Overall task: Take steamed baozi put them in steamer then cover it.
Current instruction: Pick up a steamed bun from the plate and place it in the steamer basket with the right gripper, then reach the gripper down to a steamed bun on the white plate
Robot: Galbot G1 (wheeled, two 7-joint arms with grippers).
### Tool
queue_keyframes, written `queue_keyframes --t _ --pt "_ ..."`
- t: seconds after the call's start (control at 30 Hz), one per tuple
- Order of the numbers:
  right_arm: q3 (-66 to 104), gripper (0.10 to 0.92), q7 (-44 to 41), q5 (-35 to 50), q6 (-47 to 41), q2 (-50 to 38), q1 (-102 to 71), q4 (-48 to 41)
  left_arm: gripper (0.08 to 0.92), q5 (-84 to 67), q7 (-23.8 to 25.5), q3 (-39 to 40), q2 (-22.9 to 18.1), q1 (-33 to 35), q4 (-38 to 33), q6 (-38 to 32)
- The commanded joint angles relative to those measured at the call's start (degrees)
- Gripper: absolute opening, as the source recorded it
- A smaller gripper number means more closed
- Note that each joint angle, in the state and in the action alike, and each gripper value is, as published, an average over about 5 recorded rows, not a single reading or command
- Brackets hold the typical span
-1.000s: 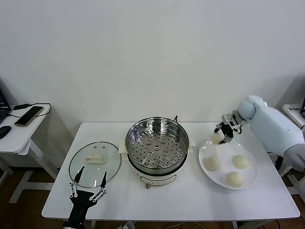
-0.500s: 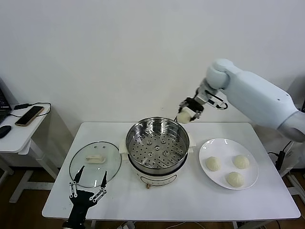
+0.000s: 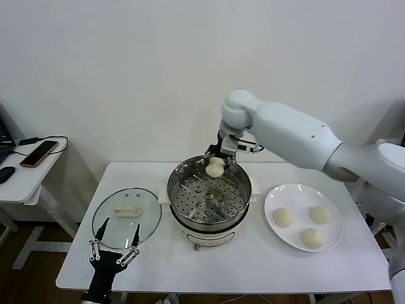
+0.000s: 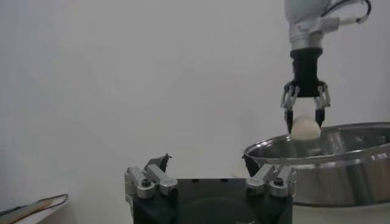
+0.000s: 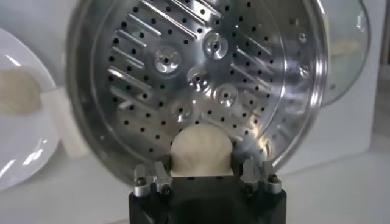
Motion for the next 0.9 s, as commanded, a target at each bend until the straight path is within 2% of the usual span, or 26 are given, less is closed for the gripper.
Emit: queue_keyframes --t 0.03,0.37,0.6,0.73,0.9 --pt "-0.2 0.659 0.5 -4.6 0.9 4.0 -2.3 -3.1 0.823 -0.1 -0.1 -0.1 0.1 0.0 0.1 -0.1" --pt "1.7 0.686 1.1 -7.5 2.2 7.1 -4.8 -8.9 0.823 -0.3 -0.2 -0.5 0.0 -0.1 0.3 -0.2" --pt "2.1 0.804 1.5 -7.2 1.7 6.9 -5.3 -8.6 0.823 -0.5 -0.3 -0.7 0.1 -0.1 0.1 -0.2" --pt "2.4 0.822 -0.1 -1.8 -1.2 4.2 -3.3 -5.7 0.823 -0.7 -0.4 -0.8 0.3 -0.2 0.0 0.0" --pt "3.2 0.823 -6.2 11.5 -10.3 -2.8 1.7 -1.0 0.823 -0.7 -0.4 -0.5 0.4 -0.5 -0.1 0.3"
